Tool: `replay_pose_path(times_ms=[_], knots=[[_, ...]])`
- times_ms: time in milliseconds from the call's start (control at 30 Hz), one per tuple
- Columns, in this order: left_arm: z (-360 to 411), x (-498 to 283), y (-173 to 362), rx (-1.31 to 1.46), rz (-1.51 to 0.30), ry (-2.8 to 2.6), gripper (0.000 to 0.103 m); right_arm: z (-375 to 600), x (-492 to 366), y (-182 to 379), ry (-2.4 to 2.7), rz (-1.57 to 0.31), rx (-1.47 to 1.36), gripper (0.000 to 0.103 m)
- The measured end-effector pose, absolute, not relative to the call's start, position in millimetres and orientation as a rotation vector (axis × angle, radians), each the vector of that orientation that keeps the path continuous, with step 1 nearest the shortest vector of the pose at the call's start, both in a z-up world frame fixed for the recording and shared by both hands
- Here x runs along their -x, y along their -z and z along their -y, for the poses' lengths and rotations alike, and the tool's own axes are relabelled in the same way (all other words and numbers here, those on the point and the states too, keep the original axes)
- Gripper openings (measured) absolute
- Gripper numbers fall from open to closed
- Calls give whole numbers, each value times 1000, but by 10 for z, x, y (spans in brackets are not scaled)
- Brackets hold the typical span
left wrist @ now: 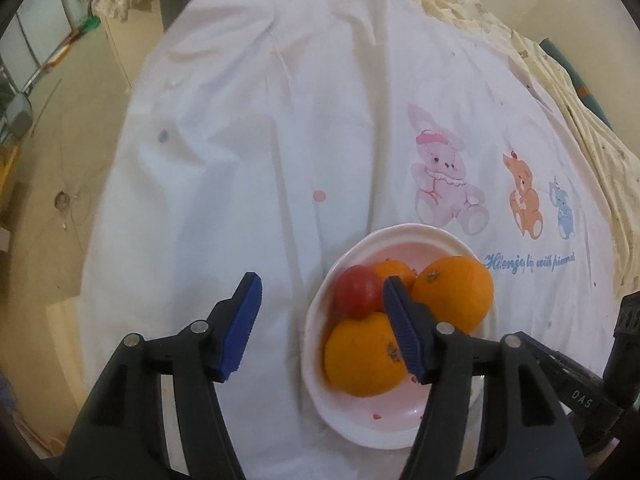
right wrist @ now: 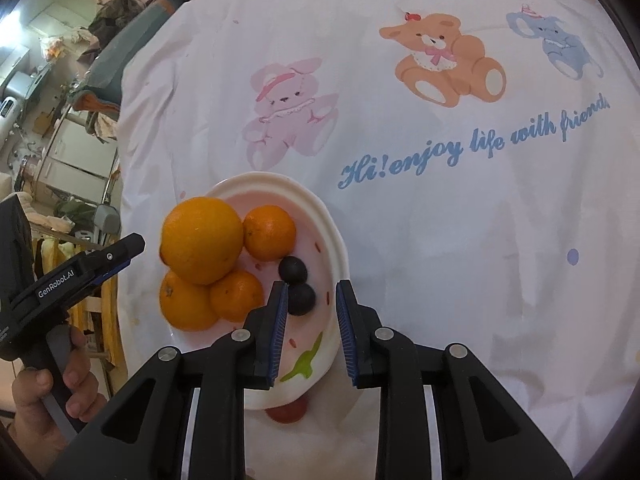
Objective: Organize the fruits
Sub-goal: 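Lower the tomato and plum onto the plate and open both tools, then withdraw both tools toward the lime and last tomato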
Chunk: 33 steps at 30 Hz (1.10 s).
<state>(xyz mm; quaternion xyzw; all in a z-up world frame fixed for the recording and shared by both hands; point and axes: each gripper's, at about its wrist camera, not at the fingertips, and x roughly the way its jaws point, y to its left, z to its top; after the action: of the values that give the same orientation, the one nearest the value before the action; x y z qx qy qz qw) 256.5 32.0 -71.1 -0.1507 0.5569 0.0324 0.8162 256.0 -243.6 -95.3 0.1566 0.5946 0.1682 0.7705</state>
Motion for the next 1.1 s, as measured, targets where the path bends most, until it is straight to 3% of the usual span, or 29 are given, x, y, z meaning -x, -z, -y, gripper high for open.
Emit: replay_pose_path(times_ms=[133, 167, 200, 233, 367, 433, 500, 767, 1100], knots=[[-304, -2418, 526, 296, -1148, -52, 59, 2444, -2475, 840, -379, -1264, -351, 31], [-288, -2366, 466, 291, -1136, -30, 59, 2445, -2447, 803, -379, -1257, -340, 46], [-271, -2329, 423, 285, -1131, -16, 59, 2442, -2424, 775, -380, -1251, -330, 74], [-257, -2275, 366, 275, -1121, -3, 59, 2443, -2391, 743, -374, -1241, -315, 82], [-243, -2001, 230, 239, -1088, -10, 63, 2502, -2240, 593, -361, -1187, -298, 83], [-264, -1903, 196, 252, -1087, -5, 82, 2554, -2166, 558, -346, -1173, -318, 83], [-259, -1755, 156, 249, -1073, -1, 86, 2595, -2074, 528, -340, -1168, -340, 83], [-104, -1240, 187, 245, -1121, 78, 86, 2664, -1628, 408, -329, -1136, -363, 83], [419, -708, 642, 185, -1264, 163, 86, 2877, -1245, 498, -259, -1158, -423, 83]])
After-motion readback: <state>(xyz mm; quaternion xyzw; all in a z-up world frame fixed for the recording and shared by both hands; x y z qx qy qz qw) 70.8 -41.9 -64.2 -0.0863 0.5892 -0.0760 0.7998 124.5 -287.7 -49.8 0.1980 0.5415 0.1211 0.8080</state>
